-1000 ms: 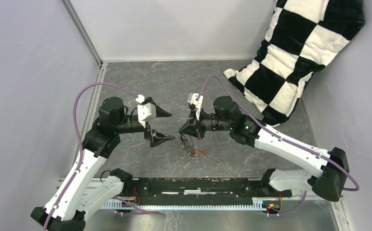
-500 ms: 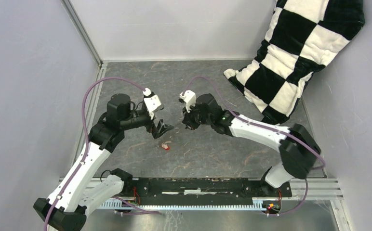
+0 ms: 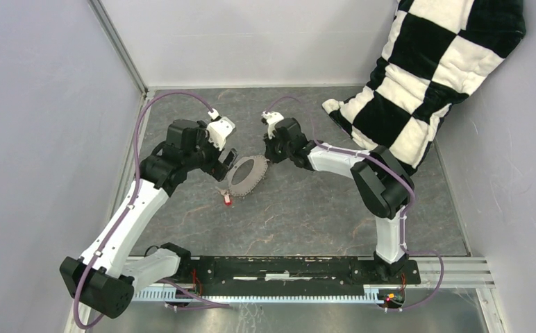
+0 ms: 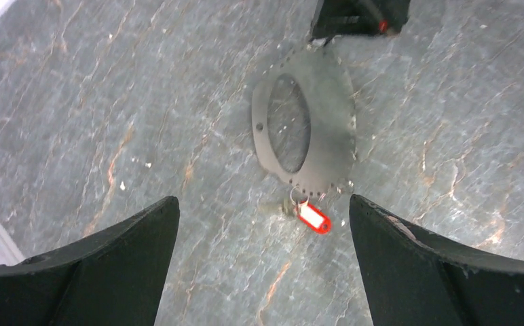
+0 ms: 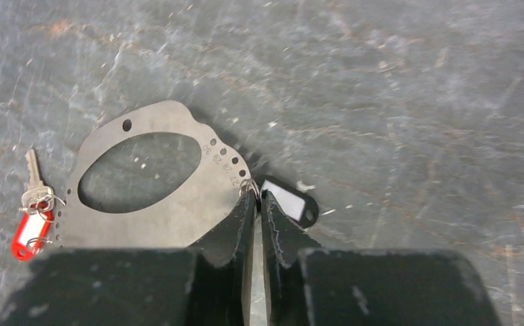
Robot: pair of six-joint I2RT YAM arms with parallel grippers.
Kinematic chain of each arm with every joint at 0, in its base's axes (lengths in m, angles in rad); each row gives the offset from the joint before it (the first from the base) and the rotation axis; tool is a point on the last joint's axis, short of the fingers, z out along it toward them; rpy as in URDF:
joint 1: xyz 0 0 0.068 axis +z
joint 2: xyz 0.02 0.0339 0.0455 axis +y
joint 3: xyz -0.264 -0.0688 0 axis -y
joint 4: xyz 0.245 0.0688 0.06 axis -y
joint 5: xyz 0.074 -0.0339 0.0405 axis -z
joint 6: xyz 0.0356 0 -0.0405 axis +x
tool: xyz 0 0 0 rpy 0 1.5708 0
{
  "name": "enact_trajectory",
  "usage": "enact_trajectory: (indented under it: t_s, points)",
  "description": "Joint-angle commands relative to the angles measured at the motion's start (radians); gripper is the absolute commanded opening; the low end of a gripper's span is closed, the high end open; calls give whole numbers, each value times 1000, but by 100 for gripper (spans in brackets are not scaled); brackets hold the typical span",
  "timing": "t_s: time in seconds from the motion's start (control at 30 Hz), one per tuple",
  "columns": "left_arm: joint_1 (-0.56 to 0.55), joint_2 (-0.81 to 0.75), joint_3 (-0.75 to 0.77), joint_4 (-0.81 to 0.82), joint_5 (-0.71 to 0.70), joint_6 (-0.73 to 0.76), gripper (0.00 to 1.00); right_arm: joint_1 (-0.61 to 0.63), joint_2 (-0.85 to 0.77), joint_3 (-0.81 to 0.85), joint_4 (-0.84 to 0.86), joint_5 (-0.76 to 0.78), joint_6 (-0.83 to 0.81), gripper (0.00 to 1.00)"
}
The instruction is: Put the keys on the keyring
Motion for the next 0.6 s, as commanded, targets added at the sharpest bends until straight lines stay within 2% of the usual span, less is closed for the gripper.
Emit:
enact_trajectory:
  t_s: [0.0, 0.03, 0.1, 0.2, 0.4, 0.57]
  points:
    - [24, 13, 29, -28, -55, 49, 100, -60, -3, 29, 72, -5, 44, 18]
    - [29, 23, 35, -32, -56, 44, 100, -78, -4, 31, 63, -8, 46, 24]
    - [51, 51, 50, -39, -51, 30, 100, -111, -19, 29, 42, -28, 41, 59]
    - [123, 88, 68, -41, -1, 26, 100, -144, -76, 3, 3, -40, -5, 98]
    - [343, 150, 40, 63, 144, 39, 100, -220, -387, -275, 38, 35, -73, 98]
    - [501, 197, -137, 283, 244, 14, 100, -358, -685, -544, 31, 137, -153, 98]
